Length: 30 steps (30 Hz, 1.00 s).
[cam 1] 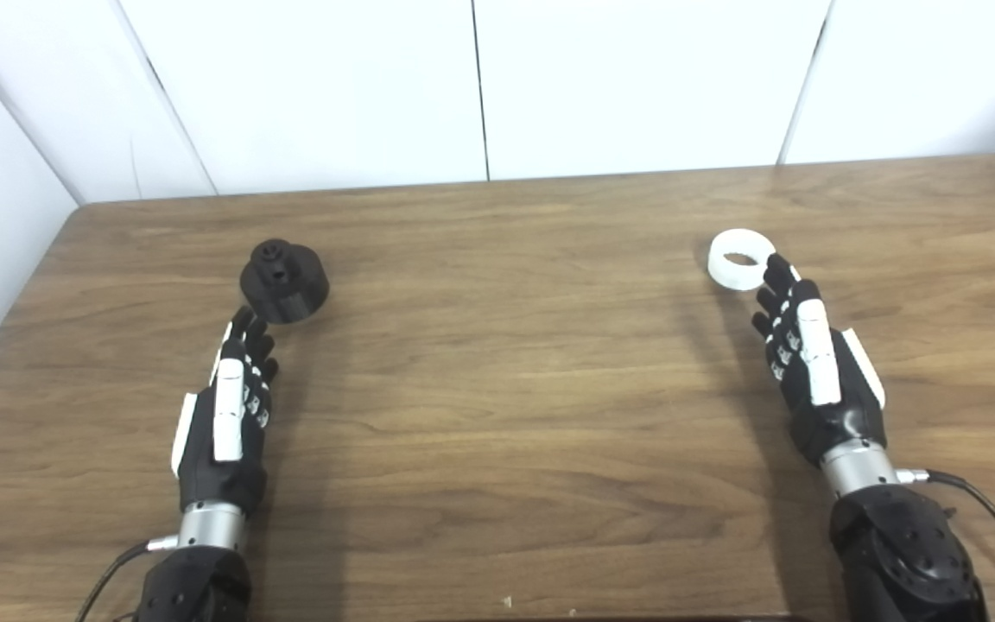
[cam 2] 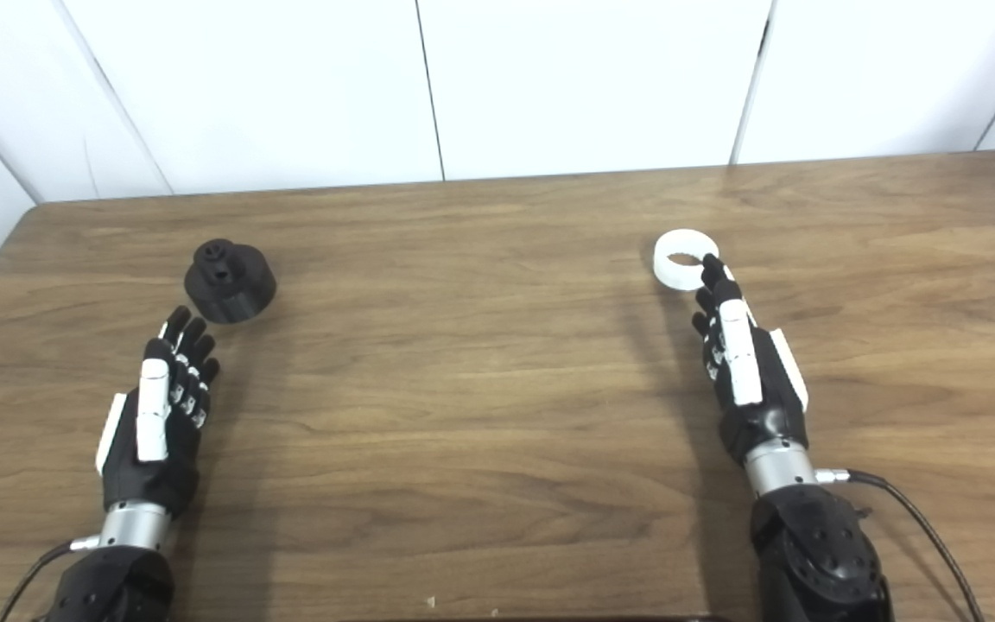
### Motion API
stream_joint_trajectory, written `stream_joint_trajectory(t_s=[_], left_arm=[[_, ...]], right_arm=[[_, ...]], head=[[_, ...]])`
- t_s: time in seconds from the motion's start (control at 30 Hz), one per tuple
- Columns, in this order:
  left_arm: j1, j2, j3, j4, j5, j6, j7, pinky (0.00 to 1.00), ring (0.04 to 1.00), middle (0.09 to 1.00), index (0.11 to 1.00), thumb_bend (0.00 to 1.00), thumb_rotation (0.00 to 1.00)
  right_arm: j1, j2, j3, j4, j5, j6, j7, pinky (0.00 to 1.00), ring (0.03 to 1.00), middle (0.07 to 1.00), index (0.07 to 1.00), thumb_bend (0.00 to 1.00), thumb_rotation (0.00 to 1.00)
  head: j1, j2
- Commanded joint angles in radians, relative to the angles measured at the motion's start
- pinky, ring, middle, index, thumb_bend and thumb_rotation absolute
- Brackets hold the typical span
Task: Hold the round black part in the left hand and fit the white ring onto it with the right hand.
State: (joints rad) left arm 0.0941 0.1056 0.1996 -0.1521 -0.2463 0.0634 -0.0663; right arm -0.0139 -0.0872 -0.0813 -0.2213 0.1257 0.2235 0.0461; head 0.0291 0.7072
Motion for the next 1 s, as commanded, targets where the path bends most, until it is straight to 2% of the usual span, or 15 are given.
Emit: stream_joint_trajectory(t_s=[0.0,0.6,0.73,0.9,0.97], left_arm=[[-0.023,0.019,0.004,-0.041,-0.003,-0.024,-0.005,1.0,1.0,1.0,0.996,0.55,0.94],[-0.029,0.028,0.003,-0.036,-0.002,-0.02,-0.009,1.0,1.0,1.0,0.997,0.57,0.92],[-0.029,0.069,-0.014,-0.047,0.067,-0.025,-0.013,1.0,1.0,1.0,0.999,0.56,0.93],[-0.037,0.13,-0.02,-0.088,0.163,-0.013,0.005,1.0,1.0,1.0,0.994,0.58,0.75],[-0.046,0.157,-0.016,-0.105,0.208,0.006,0.013,1.0,1.0,1.0,0.982,0.63,0.69]], right_arm=[[-0.031,-0.003,0.0,-0.017,0.009,-0.046,0.011,1.0,1.0,1.0,0.972,0.5,1.0],[-0.035,-0.001,-0.003,-0.022,0.009,-0.034,0.003,1.0,1.0,1.0,0.971,0.5,1.0],[-0.036,-0.007,0.0,-0.016,0.011,-0.04,0.01,1.0,1.0,1.0,0.977,0.5,1.0],[-0.036,-0.007,-0.001,-0.005,0.013,-0.051,0.013,1.0,1.0,1.0,0.978,0.5,1.0],[-0.036,-0.006,-0.002,-0.001,0.012,-0.053,0.011,1.0,1.0,1.0,0.978,0.49,1.0]], head=[[0.0,0.0],[0.006,-0.004],[0.013,-0.005],[0.028,-0.008],[0.033,-0.009]])
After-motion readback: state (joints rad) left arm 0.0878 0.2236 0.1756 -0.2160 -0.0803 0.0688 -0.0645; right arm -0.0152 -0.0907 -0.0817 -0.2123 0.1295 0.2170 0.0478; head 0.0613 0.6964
